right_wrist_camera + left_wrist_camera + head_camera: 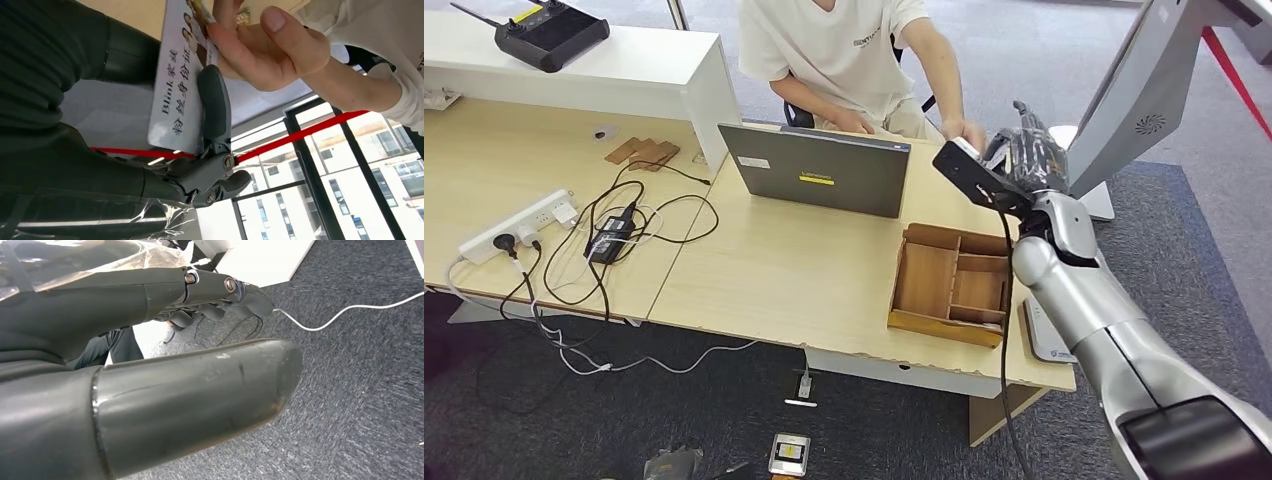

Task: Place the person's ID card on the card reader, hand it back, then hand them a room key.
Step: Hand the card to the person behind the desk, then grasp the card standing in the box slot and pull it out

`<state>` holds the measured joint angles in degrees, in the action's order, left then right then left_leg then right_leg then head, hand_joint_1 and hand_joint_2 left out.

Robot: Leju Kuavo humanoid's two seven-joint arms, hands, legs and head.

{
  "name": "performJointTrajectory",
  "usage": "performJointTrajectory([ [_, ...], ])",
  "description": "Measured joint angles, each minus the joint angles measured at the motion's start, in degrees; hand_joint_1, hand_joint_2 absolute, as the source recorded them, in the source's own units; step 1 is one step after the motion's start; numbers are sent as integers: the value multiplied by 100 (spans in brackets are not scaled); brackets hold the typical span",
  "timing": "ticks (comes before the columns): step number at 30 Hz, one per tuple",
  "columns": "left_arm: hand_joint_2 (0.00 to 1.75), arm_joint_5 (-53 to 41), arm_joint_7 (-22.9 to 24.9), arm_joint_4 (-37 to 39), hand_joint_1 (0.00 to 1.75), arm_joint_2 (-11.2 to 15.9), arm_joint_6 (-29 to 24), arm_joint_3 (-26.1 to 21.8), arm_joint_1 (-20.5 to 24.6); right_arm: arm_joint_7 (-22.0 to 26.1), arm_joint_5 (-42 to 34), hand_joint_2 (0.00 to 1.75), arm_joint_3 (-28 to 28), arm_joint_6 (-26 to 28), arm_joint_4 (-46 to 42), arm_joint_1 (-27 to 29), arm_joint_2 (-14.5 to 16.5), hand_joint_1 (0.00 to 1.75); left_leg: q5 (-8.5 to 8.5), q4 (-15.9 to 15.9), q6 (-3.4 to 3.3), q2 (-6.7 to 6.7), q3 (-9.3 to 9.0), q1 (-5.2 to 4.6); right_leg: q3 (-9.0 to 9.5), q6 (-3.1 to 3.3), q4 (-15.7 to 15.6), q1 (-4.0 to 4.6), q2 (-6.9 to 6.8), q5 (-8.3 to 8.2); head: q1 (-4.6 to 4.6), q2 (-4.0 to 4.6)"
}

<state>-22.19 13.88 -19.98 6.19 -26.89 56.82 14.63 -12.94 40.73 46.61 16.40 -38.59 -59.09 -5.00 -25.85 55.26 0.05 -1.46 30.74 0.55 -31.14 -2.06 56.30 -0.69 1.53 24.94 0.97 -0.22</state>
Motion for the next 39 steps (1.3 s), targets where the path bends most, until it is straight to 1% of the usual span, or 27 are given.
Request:
performJointTrajectory([
  [7,0,20,1,2,0,0,-68,-20,-35,206,-161,175,25,410,185,11,51,0,0,0,0,1,-1,0,-1,0,1,1,0,0,-1,0],
  [12,0,39,-7,7,0,2,-123,-69,-84,300,-377,175,22,584,41,118,28,0,0,0,0,1,-2,0,0,0,0,1,1,0,1,0],
  [15,0,68,-20,14,0,9,-190,-127,-147,197,-572,175,9,580,-380,368,-93,0,0,0,0,1,-3,0,0,0,-1,1,1,0,1,0],
  [20,0,144,-43,26,0,44,-283,-233,-276,-10,-780,175,-49,524,-1291,919,-393,0,-1,0,0,1,-3,-1,1,0,-3,1,1,0,1,0],
  [25,0,212,-66,34,0,97,-372,-308,-392,-150,-864,175,-89,463,-2189,1515,-677,0,-1,0,-1,6,-4,-1,0,0,-3,0,5,0,-1,0],
  [28,0,219,-70,40,0,118,-384,-345,-422,-177,-902,175,-117,435,-2607,1742,-799,0,-1,-1,0,5,-5,0,0,0,-3,0,5,0,-1,0],
  [33,0,240,-60,49,0,133,-421,-397,-453,-187,-1039,175,-175,271,-3239,2223,-950,0,-1,-1,0,5,-7,1,4,0,-3,2,5,0,1,0],
  [39,0,268,-57,52,0,162,-451,-427,-471,-178,-1103,175,-173,158,-3709,2817,-994,0,-1,-2,0,5,-5,0,4,0,-3,2,5,1,-1,0],
])
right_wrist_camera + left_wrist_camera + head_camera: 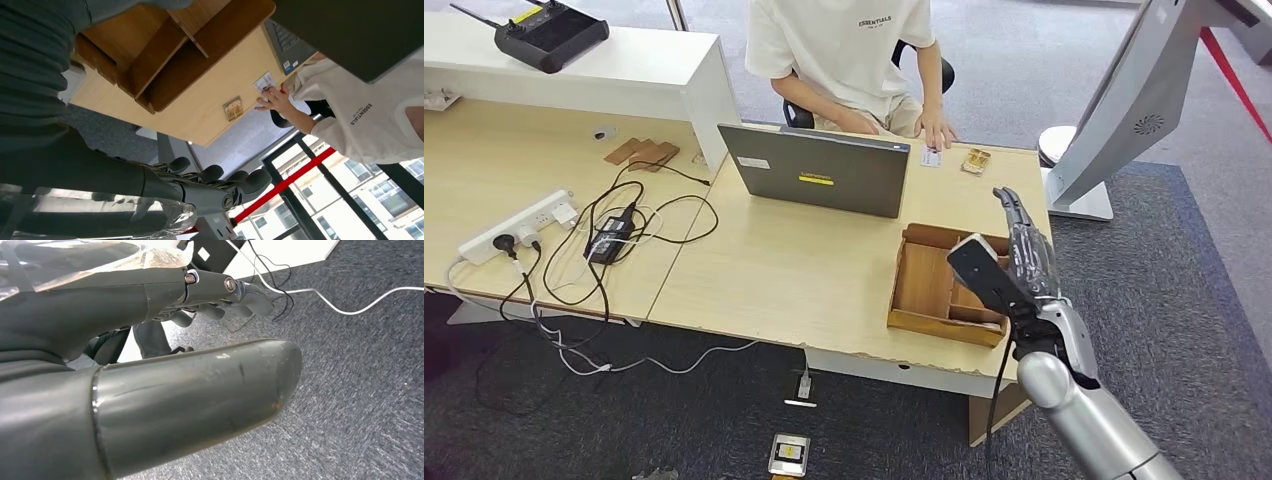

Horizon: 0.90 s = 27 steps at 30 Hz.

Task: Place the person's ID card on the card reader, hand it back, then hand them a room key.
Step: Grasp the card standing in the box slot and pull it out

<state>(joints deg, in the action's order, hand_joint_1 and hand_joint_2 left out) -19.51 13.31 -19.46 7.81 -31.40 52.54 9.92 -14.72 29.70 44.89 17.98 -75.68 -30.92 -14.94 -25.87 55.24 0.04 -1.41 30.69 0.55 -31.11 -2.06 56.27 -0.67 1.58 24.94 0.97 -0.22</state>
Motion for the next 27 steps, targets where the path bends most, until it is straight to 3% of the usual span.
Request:
performJointTrajectory([
  [13,0,0,-1,1,0,2,-7,-22,0,21,107,175,26,-140,-152,316,45,0,0,0,0,0,0,0,0,0,0,0,0,0,1,0],
  [18,0,-7,38,-2,0,2,4,-22,1,-239,1662,175,122,-377,-8,622,47,0,0,0,0,0,1,0,-1,0,-1,0,0,0,0,0],
  [27,0,-7,57,-2,0,3,2,-22,-6,-432,2238,175,151,-397,191,786,-30,0,0,0,0,0,1,0,-1,0,-1,-1,0,0,2,0],
])
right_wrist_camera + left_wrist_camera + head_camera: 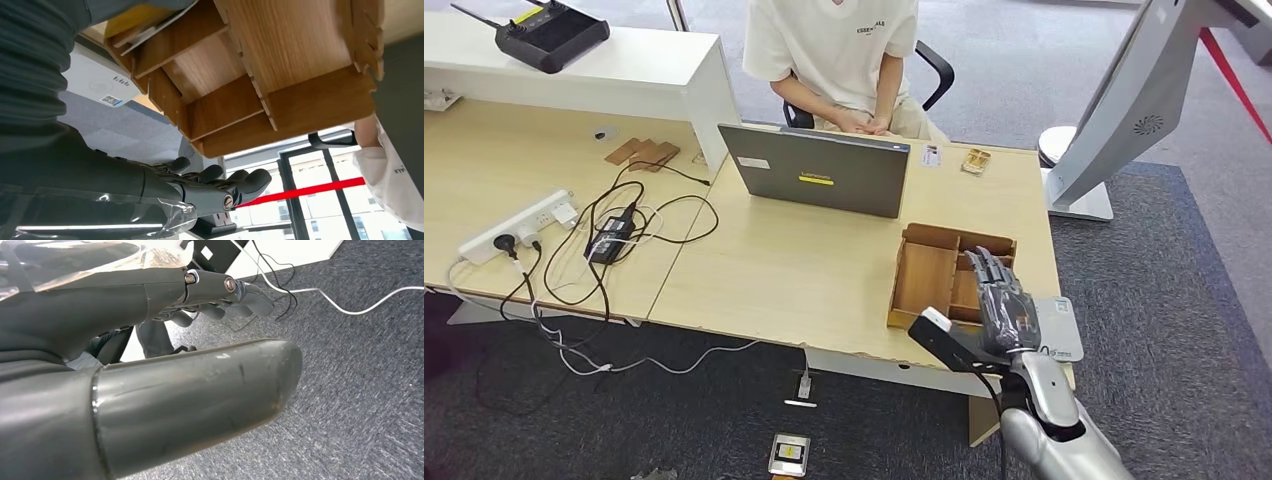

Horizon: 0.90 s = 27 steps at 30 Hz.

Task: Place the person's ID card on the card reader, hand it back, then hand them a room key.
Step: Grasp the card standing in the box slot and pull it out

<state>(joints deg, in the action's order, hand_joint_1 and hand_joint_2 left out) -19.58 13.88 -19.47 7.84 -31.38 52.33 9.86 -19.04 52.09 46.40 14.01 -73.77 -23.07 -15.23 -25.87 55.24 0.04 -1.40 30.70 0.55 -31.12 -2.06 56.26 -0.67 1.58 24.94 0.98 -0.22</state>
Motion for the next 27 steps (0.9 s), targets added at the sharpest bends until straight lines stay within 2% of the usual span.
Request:
performJointTrajectory([
  [17,0,-3,41,-7,0,5,26,3,-29,-38,77,175,-135,46,164,212,-81,0,0,0,0,0,-1,0,0,0,0,-1,0,0,-2,0],
  [27,0,138,21,-7,0,5,7,4,-50,-54,306,175,-340,281,288,225,-80,0,0,0,0,0,0,0,1,0,0,-1,0,0,-1,1],
])
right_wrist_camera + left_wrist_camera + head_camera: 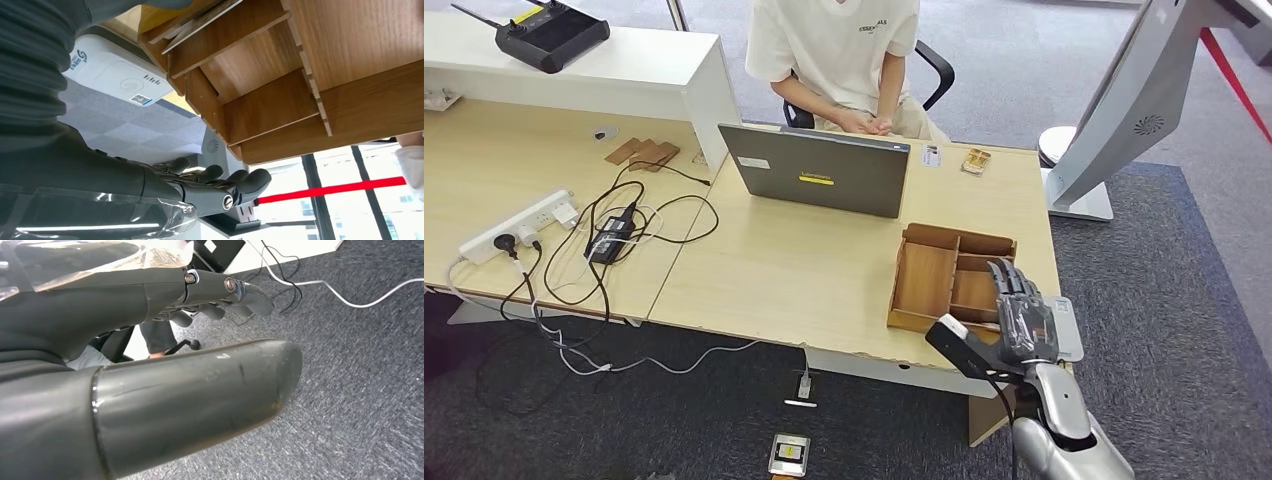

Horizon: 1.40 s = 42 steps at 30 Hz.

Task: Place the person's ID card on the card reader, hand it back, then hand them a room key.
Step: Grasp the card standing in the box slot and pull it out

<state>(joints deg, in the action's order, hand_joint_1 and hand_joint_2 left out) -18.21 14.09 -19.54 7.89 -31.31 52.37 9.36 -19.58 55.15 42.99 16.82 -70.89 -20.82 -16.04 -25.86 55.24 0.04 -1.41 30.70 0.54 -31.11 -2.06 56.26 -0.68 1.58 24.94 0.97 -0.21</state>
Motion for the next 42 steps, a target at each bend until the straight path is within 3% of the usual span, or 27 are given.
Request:
performJointTrajectory([
  [42,0,24,-25,-4,0,0,6,9,44,312,-243,175,-38,-62,500,-50,234,0,0,0,0,0,0,0,0,0,0,0,0,0,-1,-1],
])
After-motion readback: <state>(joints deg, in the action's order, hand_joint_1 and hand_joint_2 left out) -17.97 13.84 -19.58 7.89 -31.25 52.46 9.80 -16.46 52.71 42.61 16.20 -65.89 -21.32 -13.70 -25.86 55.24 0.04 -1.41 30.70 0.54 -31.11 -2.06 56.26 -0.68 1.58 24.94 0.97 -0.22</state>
